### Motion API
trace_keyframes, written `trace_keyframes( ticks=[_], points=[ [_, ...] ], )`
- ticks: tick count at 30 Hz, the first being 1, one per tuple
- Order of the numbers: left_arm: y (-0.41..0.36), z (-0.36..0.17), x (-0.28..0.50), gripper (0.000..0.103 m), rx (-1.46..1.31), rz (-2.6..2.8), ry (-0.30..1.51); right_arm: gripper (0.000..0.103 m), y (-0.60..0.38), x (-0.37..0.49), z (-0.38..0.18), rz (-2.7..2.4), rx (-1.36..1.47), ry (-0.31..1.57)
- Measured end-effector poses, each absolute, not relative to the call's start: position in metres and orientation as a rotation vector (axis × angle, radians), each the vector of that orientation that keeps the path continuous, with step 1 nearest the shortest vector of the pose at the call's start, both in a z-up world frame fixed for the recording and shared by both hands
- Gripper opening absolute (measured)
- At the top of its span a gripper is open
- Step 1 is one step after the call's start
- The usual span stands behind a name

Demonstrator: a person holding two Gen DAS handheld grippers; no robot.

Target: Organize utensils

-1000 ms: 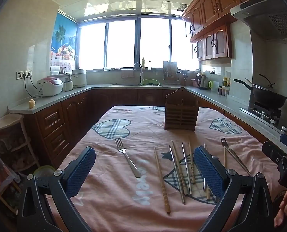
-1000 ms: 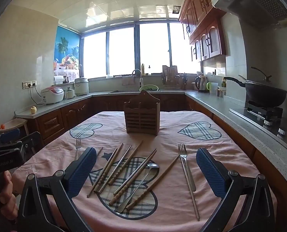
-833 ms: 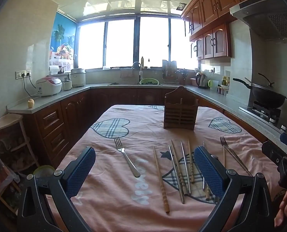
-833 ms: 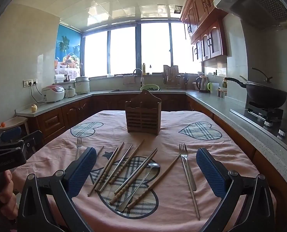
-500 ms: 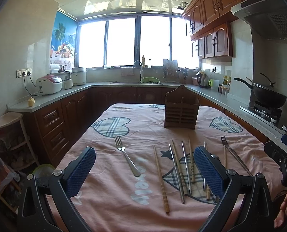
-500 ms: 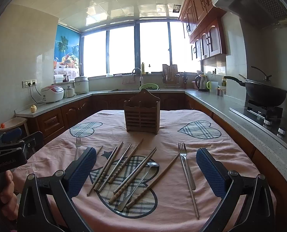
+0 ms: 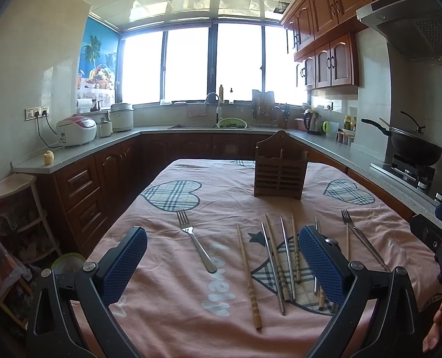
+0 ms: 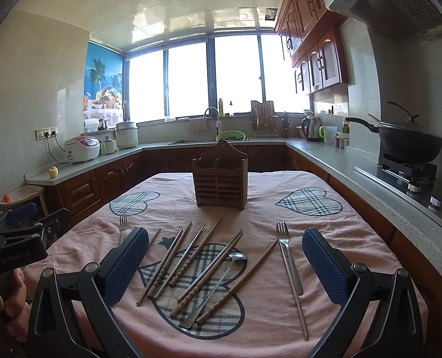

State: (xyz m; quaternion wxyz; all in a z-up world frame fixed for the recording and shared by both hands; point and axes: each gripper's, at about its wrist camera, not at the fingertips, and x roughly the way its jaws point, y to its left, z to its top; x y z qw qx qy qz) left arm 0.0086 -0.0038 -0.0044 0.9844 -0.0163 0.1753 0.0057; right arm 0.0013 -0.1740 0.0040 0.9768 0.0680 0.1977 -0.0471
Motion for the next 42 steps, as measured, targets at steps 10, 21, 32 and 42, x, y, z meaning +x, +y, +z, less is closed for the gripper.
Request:
trace_keyframes(
  ticks=[10,21,32,42],
  points=[
    [-0.002,-0.004,0.008,0.102,-0.039,0.008,0.353,0.103,-0.173,0.002,0.007,-0.088,0.139,0.395],
    [0.0,-0.003,0.009,0.102,-0.039,0.009,0.353,0.103,-0.173,0.003,0.008,-0.086,0.14,0.392],
    [-0.001,-0.004,0.01,0.102,-0.038,0.008,0.36,0.103,-0.174,0.003,0.006,-0.084,0.142,0.395],
    [0.001,-0.005,0.021,0.102,-0.046,0.0,0.4,0.103,-0.173,0.005,0.005,-0.084,0.142,0.401]
  ],
)
